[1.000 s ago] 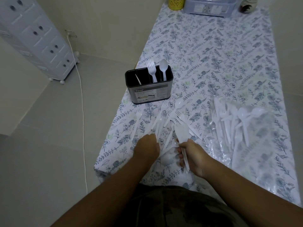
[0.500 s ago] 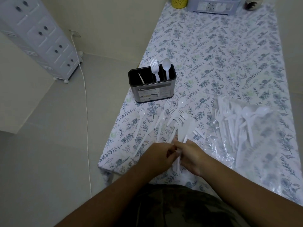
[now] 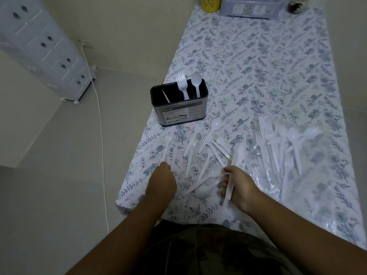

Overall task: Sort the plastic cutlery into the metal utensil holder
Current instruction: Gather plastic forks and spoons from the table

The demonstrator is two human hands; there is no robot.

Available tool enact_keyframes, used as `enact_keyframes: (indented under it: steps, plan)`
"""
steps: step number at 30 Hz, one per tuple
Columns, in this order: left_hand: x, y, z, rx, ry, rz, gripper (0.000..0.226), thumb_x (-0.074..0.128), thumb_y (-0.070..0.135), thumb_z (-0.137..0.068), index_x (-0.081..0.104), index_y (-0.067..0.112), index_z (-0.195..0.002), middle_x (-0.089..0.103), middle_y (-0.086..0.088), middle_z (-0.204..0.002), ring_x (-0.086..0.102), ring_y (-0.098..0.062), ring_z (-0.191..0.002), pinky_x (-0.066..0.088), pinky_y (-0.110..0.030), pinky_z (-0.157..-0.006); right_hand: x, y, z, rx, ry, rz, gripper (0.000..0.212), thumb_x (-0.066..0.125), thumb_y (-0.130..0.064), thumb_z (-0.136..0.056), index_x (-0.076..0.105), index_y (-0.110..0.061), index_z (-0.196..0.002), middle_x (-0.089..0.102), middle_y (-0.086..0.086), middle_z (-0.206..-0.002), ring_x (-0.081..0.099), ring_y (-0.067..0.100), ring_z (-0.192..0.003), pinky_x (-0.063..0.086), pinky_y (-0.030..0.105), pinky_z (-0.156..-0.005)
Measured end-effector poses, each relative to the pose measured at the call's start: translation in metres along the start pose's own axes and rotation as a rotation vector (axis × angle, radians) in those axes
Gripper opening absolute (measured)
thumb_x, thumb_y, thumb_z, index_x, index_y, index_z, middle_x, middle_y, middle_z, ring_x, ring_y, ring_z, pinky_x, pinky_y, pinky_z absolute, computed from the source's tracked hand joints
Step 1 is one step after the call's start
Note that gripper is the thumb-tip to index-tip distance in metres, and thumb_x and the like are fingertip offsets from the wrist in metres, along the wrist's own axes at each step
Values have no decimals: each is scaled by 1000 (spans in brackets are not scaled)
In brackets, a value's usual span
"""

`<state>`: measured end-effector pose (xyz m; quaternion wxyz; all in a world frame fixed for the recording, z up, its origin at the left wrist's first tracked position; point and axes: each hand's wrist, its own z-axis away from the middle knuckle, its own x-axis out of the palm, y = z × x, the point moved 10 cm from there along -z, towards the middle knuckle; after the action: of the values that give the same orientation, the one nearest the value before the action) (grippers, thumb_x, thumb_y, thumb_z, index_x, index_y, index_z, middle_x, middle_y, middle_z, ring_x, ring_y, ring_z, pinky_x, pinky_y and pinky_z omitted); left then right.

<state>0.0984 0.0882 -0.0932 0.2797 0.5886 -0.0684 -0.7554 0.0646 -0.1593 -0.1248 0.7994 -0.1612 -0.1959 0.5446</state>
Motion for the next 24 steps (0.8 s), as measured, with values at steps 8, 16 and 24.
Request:
enact_keyframes:
  steps: [8, 16, 24]
  plan:
    - [18, 109, 40, 373, -213, 269, 13, 55, 23, -99, 63, 16, -106, 64, 5, -84, 60, -3, -72, 49, -20, -63, 15, -2, 5, -20, -200, -78, 49, 70, -34, -94, 53, -8, -131, 67, 14, -104, 70, 28, -88, 60, 39, -65]
    - [47, 150, 28, 699, -194, -115, 41, 49, 32, -97, 51, 17, -135, 50, -6, -139, 41, -23, -129, 41, -44, -106, -34, -21, 3, -171, 64, -116, 19, 57, -19, -101, 57, -8, -87, 48, 8, -63, 48, 17, -46, 47, 31, -51]
    - [74, 118, -7, 639, -315, -425, 65, 37, 54, -98, 19, 32, -156, -4, -2, -167, -6, -33, -153, 10, -55, -122, -39, -20, 13, -151, 62, 12, 16, 64, -14, -97, 60, -6, -83, 49, 4, -52, 47, 15, -44, 44, 25, -41]
